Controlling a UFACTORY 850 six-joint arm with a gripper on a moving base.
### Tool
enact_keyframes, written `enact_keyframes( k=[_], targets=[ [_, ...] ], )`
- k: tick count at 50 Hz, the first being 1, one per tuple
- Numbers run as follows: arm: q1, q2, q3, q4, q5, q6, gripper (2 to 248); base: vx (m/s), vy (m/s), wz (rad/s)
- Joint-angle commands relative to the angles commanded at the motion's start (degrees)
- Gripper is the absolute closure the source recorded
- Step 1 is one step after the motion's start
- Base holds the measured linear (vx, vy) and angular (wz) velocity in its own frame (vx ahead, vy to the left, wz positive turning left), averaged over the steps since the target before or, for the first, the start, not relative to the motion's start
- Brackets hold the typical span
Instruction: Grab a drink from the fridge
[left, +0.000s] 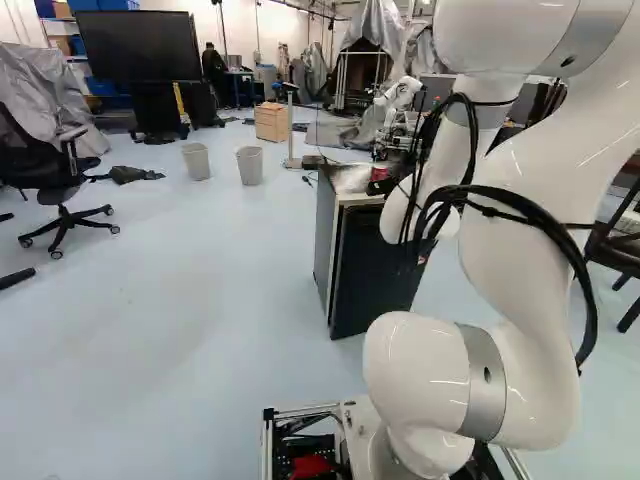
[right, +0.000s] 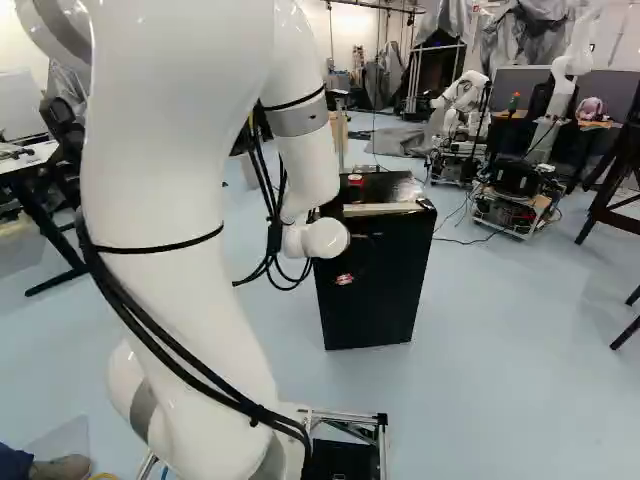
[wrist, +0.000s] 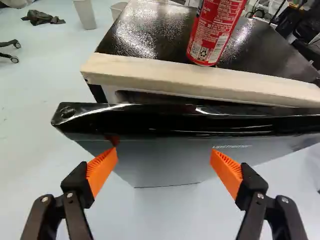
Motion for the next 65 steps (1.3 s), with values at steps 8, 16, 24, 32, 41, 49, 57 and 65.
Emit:
enact_keyframes(
  k=[8, 16, 24, 32, 41, 49, 57, 65],
  targets=[
    [0.28, -0.89, -1.1, 0.0, 0.0, 0.0, 3, 0.0, 0.0, 0.0],
    [0.54, -1.73, -2.16, 0.0, 0.0, 0.0, 3, 0.0, 0.0, 0.0],
    [0.79, -2.52, -3.16, 0.0, 0.0, 0.0, 3, 0.0, 0.0, 0.0],
    [1.01, -3.27, -4.1, 0.0, 0.0, 0.0, 3, 0.0, 0.0, 0.0],
    [1.25, -4.07, -5.13, 0.0, 0.0, 0.0, 3, 0.0, 0.0, 0.0],
    [1.32, -4.32, -5.45, 0.0, 0.0, 0.0, 3, 0.0, 0.0, 0.0],
    [1.33, -4.34, -5.47, 0.0, 0.0, 0.0, 3, 0.0, 0.0, 0.0],
    [1.05, -3.41, -4.29, 0.0, 0.0, 0.0, 3, 0.0, 0.0, 0.0]
  ],
)
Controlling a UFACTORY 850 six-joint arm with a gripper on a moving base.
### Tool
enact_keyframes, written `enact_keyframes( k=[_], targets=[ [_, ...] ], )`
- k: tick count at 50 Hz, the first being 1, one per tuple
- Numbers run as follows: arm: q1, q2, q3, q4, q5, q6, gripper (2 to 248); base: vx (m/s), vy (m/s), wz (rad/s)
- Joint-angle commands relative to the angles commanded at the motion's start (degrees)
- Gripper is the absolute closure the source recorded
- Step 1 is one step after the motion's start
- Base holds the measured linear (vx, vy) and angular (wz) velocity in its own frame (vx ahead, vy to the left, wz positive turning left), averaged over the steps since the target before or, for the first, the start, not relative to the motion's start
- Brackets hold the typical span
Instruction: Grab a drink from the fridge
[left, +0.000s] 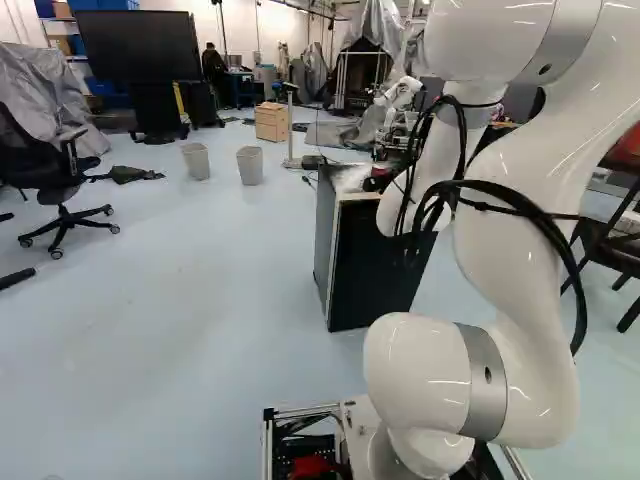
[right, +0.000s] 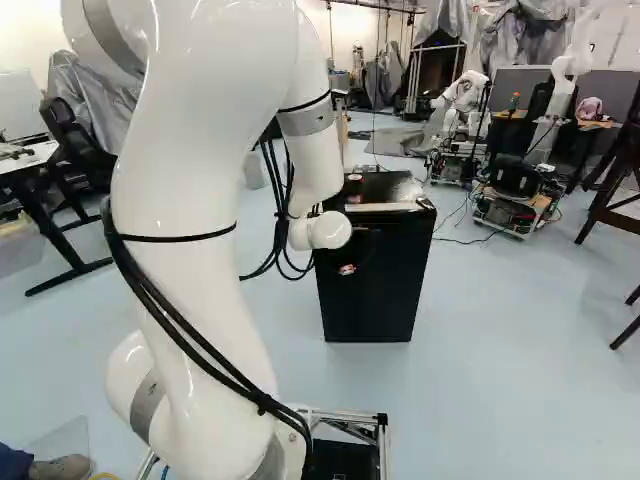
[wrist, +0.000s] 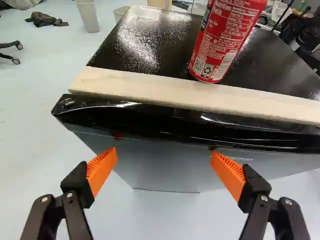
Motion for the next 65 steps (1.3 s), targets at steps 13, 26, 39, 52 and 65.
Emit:
enact_keyframes(
  k=[13, 26, 39, 52, 65],
  targets=[
    [-0.87, 2.84, 3.59, 0.0, 0.34, 0.0, 3, 0.0, 0.0, 0.0],
    [-1.86, 5.95, 7.39, 0.13, 5.4, 0.0, 3, 0.0, 0.0, 0.0],
    [-2.57, 8.18, 10.03, 1.12, 13.01, 0.0, 3, 0.0, 0.0, 0.0],
    [-2.67, 8.52, 10.42, 2.3, 20.76, 0.0, 3, 0.0, 0.0, 0.0],
    [-2.41, 7.18, 8.87, 3.5, 26.75, 0.0, 3, 0.0, 0.0, 0.0]
  ],
)
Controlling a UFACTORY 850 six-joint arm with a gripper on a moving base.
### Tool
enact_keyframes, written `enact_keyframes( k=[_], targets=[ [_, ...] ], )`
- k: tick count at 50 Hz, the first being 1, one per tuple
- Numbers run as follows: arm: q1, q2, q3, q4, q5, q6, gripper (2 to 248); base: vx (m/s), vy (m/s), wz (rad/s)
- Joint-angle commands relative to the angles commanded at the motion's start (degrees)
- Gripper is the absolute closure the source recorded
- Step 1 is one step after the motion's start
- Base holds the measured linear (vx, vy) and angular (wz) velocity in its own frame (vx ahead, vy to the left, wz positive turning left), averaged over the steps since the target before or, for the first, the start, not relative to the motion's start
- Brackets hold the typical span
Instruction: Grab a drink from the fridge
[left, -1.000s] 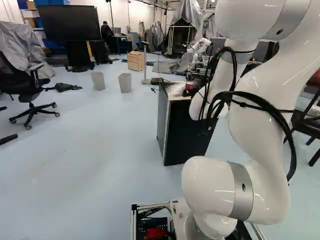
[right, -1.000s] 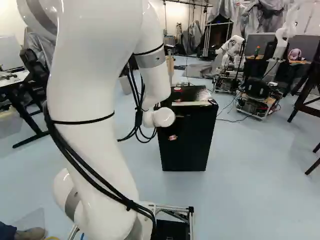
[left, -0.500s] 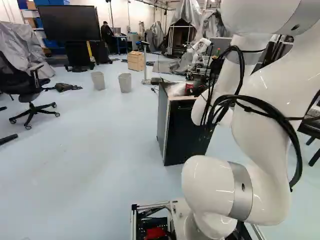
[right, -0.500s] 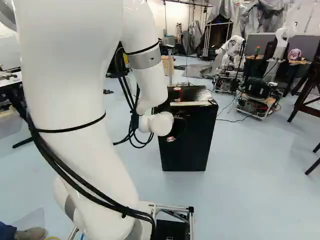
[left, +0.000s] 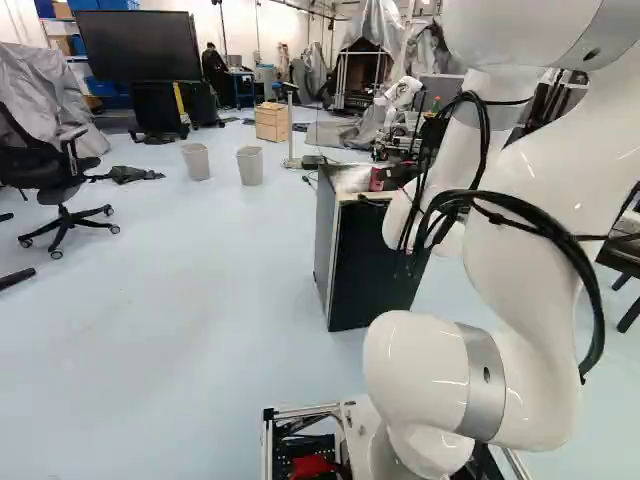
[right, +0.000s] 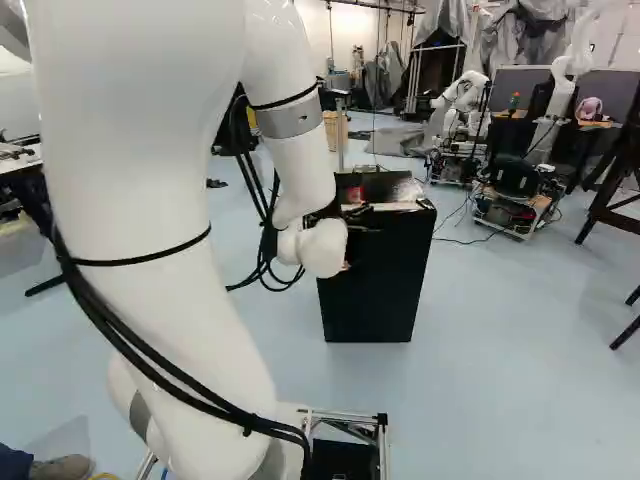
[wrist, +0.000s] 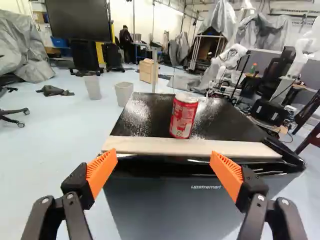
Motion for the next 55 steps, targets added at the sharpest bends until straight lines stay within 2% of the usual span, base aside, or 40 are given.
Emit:
enact_keyframes(
  k=[11, 31, 55],
  targets=[
    [0.26, -2.26, -2.65, 0.43, 2.07, 0.0, 3, 0.0, 0.0, 0.0],
    [0.4, -6.89, -8.26, 0.46, 2.23, 0.0, 3, 0.0, 0.0, 0.0],
    [1.44, -10.58, -12.89, 1.33, 2.23, 0.0, 3, 0.0, 0.0, 0.0]
  ],
)
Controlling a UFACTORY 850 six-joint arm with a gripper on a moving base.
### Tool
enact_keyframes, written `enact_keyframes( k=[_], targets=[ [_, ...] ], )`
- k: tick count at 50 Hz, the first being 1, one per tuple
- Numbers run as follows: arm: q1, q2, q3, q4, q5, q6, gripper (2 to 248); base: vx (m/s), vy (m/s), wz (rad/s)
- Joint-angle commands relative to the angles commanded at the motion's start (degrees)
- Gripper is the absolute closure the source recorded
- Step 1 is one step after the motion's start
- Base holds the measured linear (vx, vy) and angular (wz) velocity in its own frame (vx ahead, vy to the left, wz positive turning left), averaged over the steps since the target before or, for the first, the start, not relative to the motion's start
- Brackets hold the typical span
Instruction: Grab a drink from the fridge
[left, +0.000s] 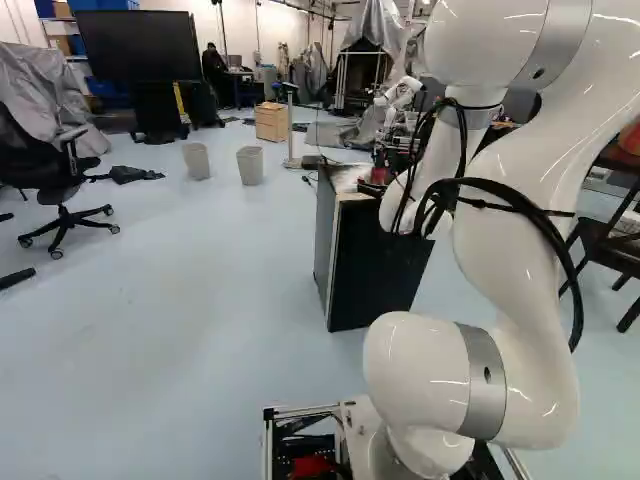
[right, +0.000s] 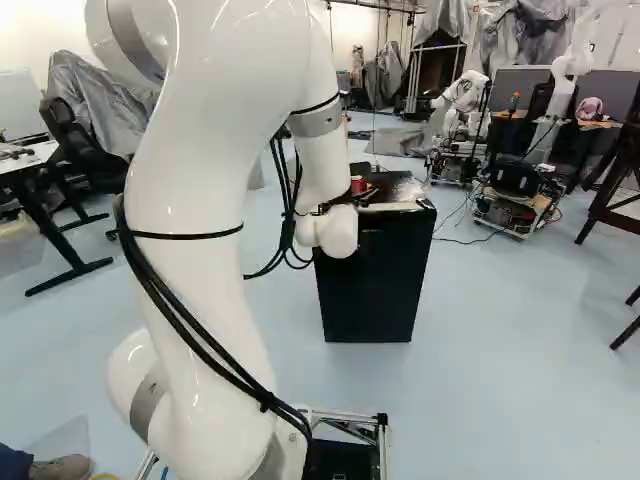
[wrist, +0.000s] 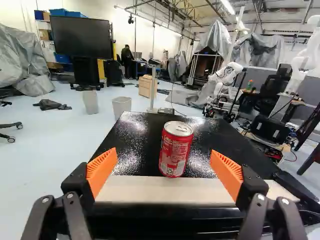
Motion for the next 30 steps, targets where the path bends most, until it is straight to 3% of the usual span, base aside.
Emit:
enact_keyframes(
  k=[30],
  targets=[
    [1.12, -4.7, -6.09, 4.37, -0.25, 0.0, 3, 0.0, 0.0, 0.0]
  ],
)
